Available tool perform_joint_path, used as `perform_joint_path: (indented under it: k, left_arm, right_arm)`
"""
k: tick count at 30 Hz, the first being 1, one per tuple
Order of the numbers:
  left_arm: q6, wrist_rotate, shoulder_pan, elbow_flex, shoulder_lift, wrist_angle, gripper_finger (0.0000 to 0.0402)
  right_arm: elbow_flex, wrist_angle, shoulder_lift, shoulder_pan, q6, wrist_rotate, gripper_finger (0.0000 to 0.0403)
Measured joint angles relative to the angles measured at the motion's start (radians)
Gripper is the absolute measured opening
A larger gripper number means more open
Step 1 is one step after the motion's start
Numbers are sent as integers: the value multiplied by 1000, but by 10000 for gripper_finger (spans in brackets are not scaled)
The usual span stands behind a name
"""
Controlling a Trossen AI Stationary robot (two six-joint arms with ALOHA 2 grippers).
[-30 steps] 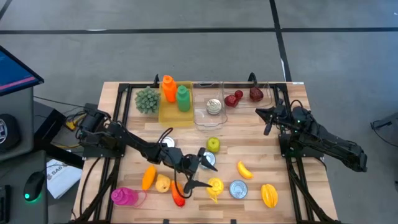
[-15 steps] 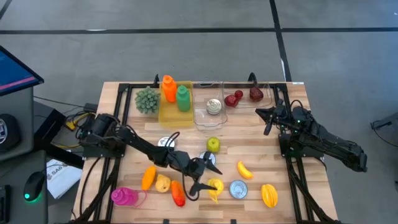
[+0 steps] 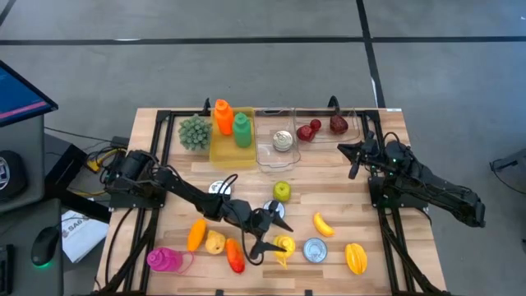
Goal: Pick & Place Food Item
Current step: Put the yellow bottle into the yellow bin
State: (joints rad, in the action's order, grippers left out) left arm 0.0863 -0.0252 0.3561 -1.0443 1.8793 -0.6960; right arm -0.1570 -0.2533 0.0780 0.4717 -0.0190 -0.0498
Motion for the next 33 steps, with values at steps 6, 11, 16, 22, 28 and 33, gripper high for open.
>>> perform_joint_path:
  k: [6, 11, 16, 22, 28, 33]
  left_arm:
    - [-2, 0, 0, 0, -1, 0, 254]
    - [-2, 0, 0, 0, -1, 0, 221]
    - [-2, 1, 0, 0, -1, -2, 189]
    - [-2, 1, 0, 0, -1, -8, 157]
    - [-3, 2, 0, 0, -2, -11, 140]
    - [-3, 2, 0, 0, -2, -11, 126]
  right_arm:
    - [0, 0, 0, 0, 0, 0, 33]
    - [0, -1, 0, 0, 0, 0, 33]
    - [0, -1, 0, 0, 1, 0, 33]
    - [0, -1, 0, 0, 1, 0, 33]
    - [0, -1, 0, 0, 1, 0, 33]
    - [0, -1, 0, 0, 1, 0, 33]
